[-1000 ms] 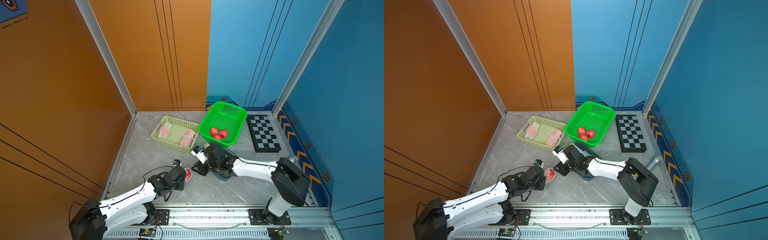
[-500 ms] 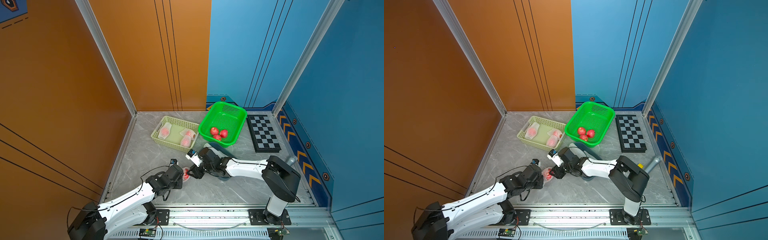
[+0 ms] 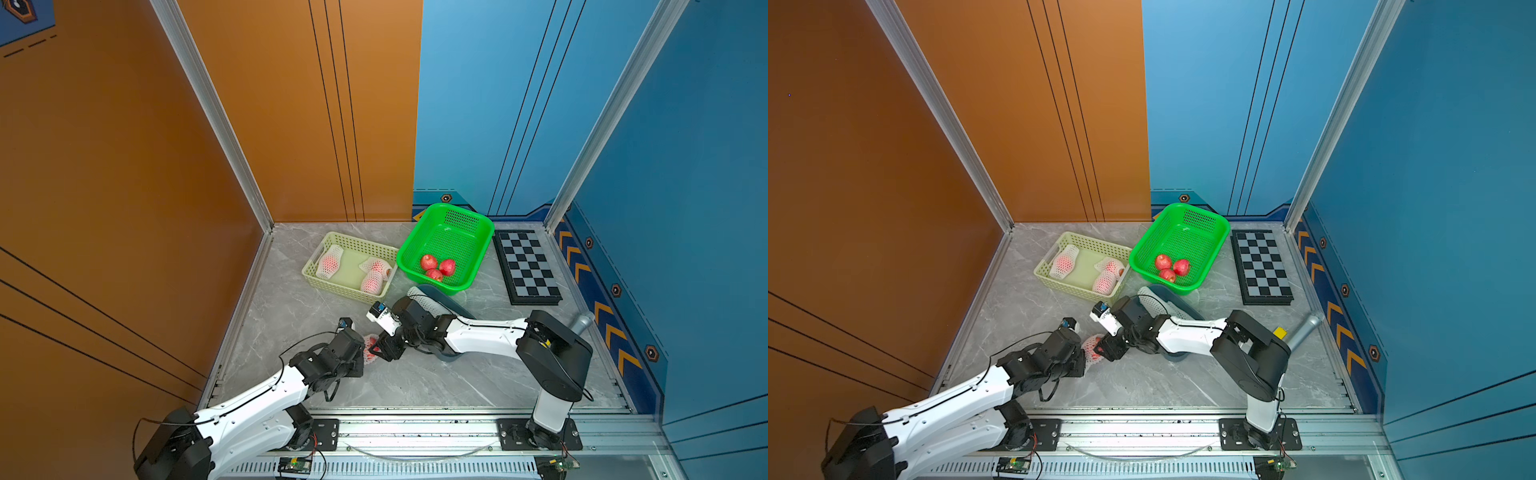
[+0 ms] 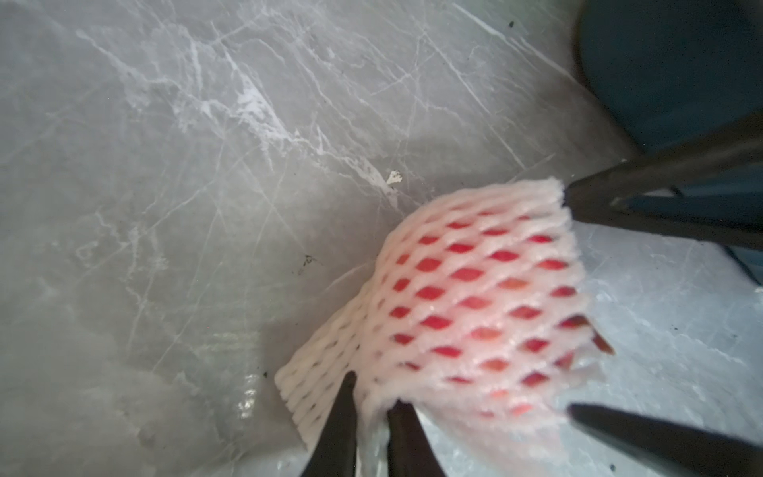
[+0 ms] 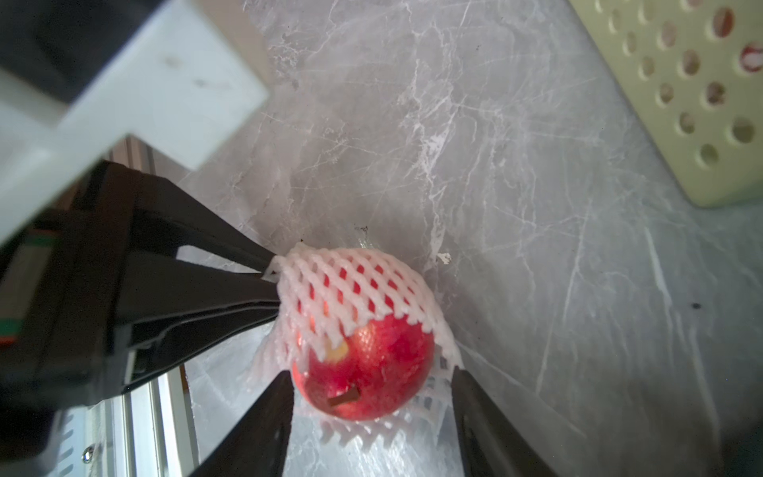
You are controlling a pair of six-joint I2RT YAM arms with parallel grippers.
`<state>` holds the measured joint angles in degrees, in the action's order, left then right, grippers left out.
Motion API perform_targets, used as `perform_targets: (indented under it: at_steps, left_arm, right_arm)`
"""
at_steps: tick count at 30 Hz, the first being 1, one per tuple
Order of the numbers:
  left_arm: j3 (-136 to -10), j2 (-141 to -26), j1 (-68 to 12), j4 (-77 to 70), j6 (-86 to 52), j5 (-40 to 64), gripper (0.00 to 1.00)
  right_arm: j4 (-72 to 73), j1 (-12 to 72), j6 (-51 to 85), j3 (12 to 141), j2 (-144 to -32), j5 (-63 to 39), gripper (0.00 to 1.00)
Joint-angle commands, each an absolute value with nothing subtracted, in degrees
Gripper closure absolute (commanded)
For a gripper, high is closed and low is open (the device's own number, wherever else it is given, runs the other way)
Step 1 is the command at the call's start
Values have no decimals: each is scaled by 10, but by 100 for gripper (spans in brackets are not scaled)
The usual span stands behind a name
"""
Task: Remove foam nets from apples
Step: Remove the foam net from the apple.
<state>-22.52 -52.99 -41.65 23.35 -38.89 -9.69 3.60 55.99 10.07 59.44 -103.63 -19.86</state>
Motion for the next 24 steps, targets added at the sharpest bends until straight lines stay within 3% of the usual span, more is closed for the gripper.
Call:
perform_targets:
  at_steps: [1,24]
  left_arm:
    - [-215,-523,-407,235,-394,-86,84]
    - [-213,-514,-397,234,-393,-87,84]
  right_arm:
    - [22,561,86,598,-1034,-181,37]
    - [2,587,59,646,-1087,-163,37]
